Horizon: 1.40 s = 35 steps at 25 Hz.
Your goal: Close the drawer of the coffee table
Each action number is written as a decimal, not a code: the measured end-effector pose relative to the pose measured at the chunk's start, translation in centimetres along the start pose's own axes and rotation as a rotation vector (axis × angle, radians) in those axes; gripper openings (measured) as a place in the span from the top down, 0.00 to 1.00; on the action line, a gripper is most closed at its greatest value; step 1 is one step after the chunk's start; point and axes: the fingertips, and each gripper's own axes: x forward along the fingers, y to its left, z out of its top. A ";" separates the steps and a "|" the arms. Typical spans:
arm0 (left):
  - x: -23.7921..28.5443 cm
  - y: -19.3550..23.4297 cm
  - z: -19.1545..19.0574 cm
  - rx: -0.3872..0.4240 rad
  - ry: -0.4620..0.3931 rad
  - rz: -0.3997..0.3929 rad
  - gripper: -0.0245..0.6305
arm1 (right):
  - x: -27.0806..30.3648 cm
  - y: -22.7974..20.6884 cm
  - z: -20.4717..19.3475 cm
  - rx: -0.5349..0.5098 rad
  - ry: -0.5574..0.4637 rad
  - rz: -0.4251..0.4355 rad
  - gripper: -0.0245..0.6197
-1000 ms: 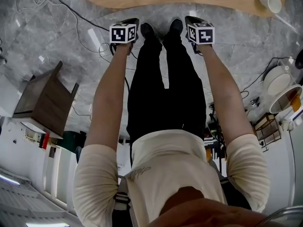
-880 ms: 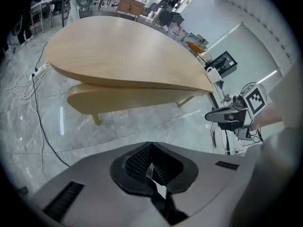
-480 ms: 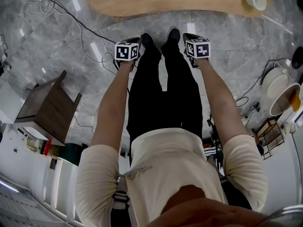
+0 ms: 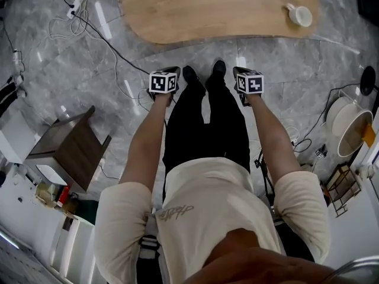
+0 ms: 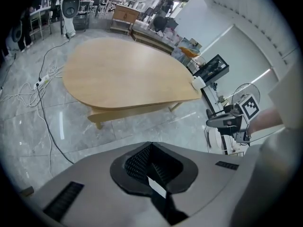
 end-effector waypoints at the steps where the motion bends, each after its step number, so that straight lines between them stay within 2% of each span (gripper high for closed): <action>1: -1.0 -0.6 0.1 0.004 0.000 -0.002 0.95 | -1.1 0.3 -0.4 0.011 0.001 0.000 0.97; 7: -7.2 -4.1 1.5 0.046 -0.039 -0.027 0.95 | -7.6 4.0 0.9 0.012 -0.068 0.028 0.97; 11: -11.2 -7.5 3.2 0.136 -0.106 -0.080 0.95 | -12.0 7.5 2.5 -0.159 -0.122 0.038 0.97; 13: -13.3 -9.2 3.8 0.188 -0.133 -0.100 0.95 | -14.2 9.4 3.5 -0.204 -0.171 0.063 0.97; 18: -17.7 -12.3 6.4 0.267 -0.217 -0.117 0.95 | -19.5 12.0 7.5 -0.149 -0.342 0.105 0.97; 21: -21.6 -13.8 8.1 0.312 -0.314 -0.096 0.95 | -23.6 13.8 9.4 -0.168 -0.439 0.096 0.97; 24: -25.9 -15.6 10.5 0.360 -0.422 -0.078 0.95 | -28.0 15.9 11.7 -0.257 -0.532 0.085 0.97; 30: -34.7 -19.4 14.6 0.380 -0.649 -0.071 0.95 | -35.2 19.5 15.8 -0.384 -0.659 0.080 0.97; 35: -42.3 -21.8 17.3 0.486 -0.801 -0.040 0.95 | -41.4 22.9 18.4 -0.455 -0.800 0.096 0.97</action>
